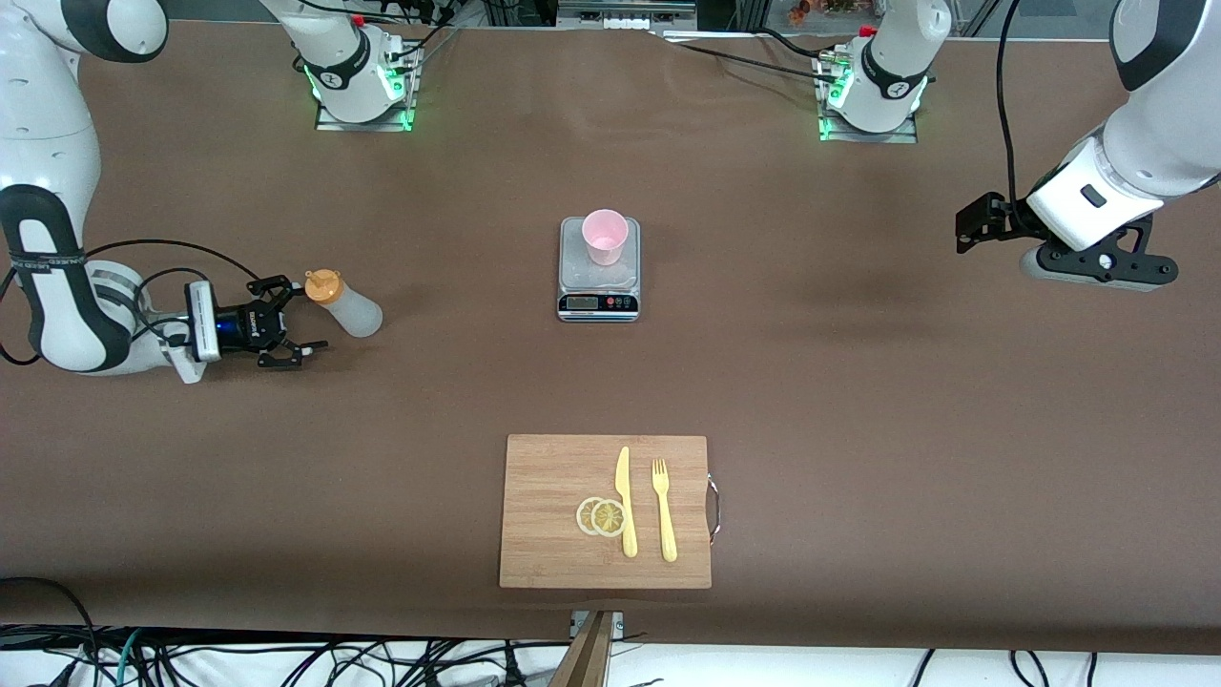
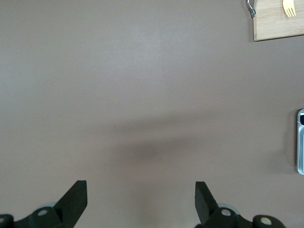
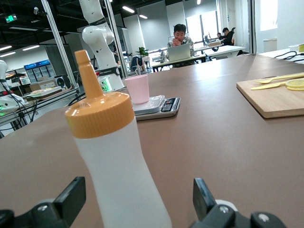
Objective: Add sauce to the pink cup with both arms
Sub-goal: 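Reach the right gripper to the white sauce bottle and grasp it, then lift the sauce bottle with the right gripper toward the pink cup, then tilt the bottle nozzle over the cup and squeeze sauce in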
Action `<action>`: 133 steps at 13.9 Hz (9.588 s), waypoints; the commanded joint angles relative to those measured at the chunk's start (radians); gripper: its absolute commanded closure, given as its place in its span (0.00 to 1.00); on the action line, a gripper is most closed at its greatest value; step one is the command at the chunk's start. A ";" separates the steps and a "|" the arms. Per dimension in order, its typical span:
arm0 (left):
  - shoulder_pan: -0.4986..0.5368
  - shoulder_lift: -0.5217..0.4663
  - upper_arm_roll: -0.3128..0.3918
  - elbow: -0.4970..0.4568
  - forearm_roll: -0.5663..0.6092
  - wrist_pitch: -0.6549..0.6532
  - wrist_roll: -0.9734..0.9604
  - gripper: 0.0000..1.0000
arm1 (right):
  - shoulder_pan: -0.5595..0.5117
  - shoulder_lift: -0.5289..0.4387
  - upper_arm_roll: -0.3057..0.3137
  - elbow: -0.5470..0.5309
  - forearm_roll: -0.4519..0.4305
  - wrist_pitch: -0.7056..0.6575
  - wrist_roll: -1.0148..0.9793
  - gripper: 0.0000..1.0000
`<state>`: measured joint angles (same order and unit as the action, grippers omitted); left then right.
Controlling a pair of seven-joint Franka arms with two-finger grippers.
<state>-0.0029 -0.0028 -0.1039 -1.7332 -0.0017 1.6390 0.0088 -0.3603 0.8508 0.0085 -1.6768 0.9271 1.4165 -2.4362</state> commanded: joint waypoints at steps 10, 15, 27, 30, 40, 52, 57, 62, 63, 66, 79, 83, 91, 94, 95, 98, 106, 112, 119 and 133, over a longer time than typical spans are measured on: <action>-0.006 0.018 -0.010 0.044 0.005 -0.039 0.010 0.00 | 0.041 0.001 0.002 -0.129 0.032 0.035 -0.067 0.00; -0.006 0.018 -0.011 0.044 0.005 -0.045 0.014 0.00 | 0.041 -0.004 0.021 -0.149 0.033 0.029 -0.087 0.00; -0.006 0.018 -0.011 0.043 0.005 -0.045 0.013 0.00 | 0.037 -0.015 0.045 -0.135 0.104 0.019 -0.201 1.00; -0.006 0.018 -0.011 0.043 0.005 -0.045 0.013 0.00 | 0.038 -0.027 0.041 -0.077 0.124 0.030 -0.123 1.00; -0.006 0.018 -0.011 0.044 0.005 -0.053 0.011 0.00 | 0.190 -0.116 0.039 0.014 0.078 0.281 0.281 1.00; -0.006 0.018 -0.011 0.043 0.003 -0.054 0.011 0.00 | 0.569 -0.289 0.037 0.014 -0.342 0.662 0.742 1.00; -0.006 0.018 -0.011 0.043 0.003 -0.059 0.011 0.00 | 0.653 -0.323 0.037 0.003 -0.432 0.661 0.862 1.00; -0.006 0.018 -0.011 0.043 0.003 -0.059 0.011 0.00 | 0.770 -0.355 0.039 0.003 -0.625 0.651 1.127 1.00; -0.006 0.018 -0.011 0.043 0.003 -0.059 0.011 0.00 | 0.793 -0.357 0.039 0.002 -0.648 0.650 1.147 1.00; -0.006 0.018 -0.011 0.043 0.003 -0.059 0.013 0.00 | 0.834 -0.360 0.039 0.000 -0.721 0.624 1.200 1.00; -0.006 0.018 -0.011 0.043 0.003 -0.061 0.011 0.00 | 0.971 -0.435 0.042 -0.040 -0.927 0.432 1.402 1.00; -0.006 0.018 -0.011 0.043 0.003 -0.061 0.011 0.00 | 1.020 -0.431 0.045 -0.043 -0.984 0.403 1.480 1.00; -0.006 0.018 -0.011 0.043 0.003 -0.061 0.011 0.00 | 1.074 -0.411 0.044 -0.043 -1.028 0.403 1.539 1.00; -0.006 0.018 -0.011 0.044 0.003 -0.061 0.011 0.00 | 1.081 -0.409 0.044 -0.041 -1.042 0.385 1.548 1.00; -0.006 0.018 -0.011 0.043 0.003 -0.061 0.011 0.00 | 1.086 -0.409 0.042 -0.040 -1.050 0.381 1.550 1.00; -0.006 0.018 -0.011 0.043 0.003 -0.061 0.011 0.00 | 1.100 -0.409 0.044 -0.035 -1.070 0.358 1.569 1.00; -0.006 0.018 -0.011 0.043 0.003 -0.067 0.013 0.00 | 1.118 -0.409 0.042 -0.029 -1.100 0.325 1.591 1.00; -0.006 0.018 -0.011 0.043 0.003 -0.067 0.013 0.00 | 1.127 -0.409 0.042 -0.023 -1.110 0.311 1.597 1.00; -0.006 0.018 -0.011 0.043 0.003 -0.067 0.013 0.00 | 1.124 -0.409 0.042 -0.024 -1.111 0.328 1.583 1.00; -0.006 0.018 -0.011 0.043 0.003 -0.067 0.013 0.00 | 1.078 -0.434 0.030 -0.035 -1.024 0.463 1.430 1.00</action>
<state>-0.0092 0.0003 -0.1122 -1.7219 -0.0017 1.5957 0.0088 0.7374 0.4448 0.0353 -1.6962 -0.1183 1.8669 -0.9566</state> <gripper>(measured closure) 0.000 0.692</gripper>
